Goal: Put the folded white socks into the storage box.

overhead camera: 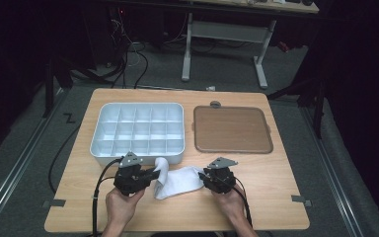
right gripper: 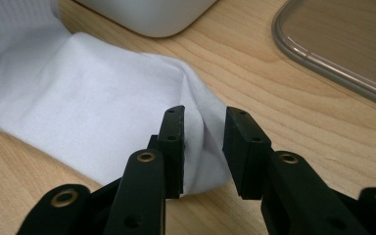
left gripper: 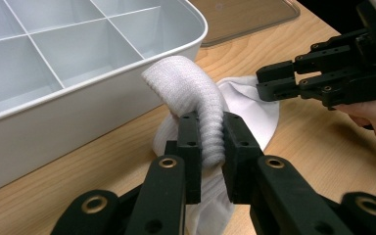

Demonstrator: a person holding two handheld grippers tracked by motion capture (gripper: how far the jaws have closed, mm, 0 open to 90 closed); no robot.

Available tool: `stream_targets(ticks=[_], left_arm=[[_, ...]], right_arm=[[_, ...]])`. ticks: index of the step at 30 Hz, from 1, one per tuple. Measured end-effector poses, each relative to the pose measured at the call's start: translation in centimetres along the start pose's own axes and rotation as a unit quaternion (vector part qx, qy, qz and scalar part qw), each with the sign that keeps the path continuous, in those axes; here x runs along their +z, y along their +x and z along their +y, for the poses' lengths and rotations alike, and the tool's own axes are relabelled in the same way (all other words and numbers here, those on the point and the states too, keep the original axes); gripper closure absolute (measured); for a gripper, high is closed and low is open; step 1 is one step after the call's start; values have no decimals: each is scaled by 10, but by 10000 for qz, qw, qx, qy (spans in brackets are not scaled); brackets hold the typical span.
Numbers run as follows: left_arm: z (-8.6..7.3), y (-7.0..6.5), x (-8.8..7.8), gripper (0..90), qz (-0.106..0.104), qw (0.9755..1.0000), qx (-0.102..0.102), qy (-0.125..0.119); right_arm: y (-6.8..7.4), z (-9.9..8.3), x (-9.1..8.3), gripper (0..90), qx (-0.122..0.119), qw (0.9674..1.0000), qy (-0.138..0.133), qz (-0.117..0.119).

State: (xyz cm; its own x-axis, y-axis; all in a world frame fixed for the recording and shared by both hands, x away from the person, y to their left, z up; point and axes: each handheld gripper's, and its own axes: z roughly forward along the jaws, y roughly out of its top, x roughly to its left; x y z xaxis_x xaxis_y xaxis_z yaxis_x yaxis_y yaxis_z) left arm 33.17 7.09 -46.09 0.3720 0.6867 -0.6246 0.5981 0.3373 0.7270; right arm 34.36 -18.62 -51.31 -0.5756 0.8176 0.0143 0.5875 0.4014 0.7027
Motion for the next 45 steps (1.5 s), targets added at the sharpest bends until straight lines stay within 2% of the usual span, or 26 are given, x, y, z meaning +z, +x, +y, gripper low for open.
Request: stream_targets(ticks=[6, 11, 15, 25, 35, 45], left_arm=[[-1, -3, 3, 802, -23, 10000, 61, 45], [-3, -5, 7, 802, -54, 9999, 69, 88], [-5, -8, 10, 802, -38, 9998, 154, 123], [-9, -11, 15, 802, -82, 9995, 216, 232], [-14, -15, 22, 802, -112, 9990, 236, 350], [-25, -25, 37, 801, -191, 9978, 331, 545]], right_arm=[[-3, -3, 6, 722, 27, 10000, 85, -9], [-1, -3, 8, 801, -50, 9999, 148, 41], [0, -3, 9, 838, -63, 9998, 159, 67], [8, -4, 8, 851, -89, 9997, 170, 181], [27, -3, 11, 850, -101, 9993, 147, 340], [30, -2, 12, 848, -132, 9991, 156, 377]])
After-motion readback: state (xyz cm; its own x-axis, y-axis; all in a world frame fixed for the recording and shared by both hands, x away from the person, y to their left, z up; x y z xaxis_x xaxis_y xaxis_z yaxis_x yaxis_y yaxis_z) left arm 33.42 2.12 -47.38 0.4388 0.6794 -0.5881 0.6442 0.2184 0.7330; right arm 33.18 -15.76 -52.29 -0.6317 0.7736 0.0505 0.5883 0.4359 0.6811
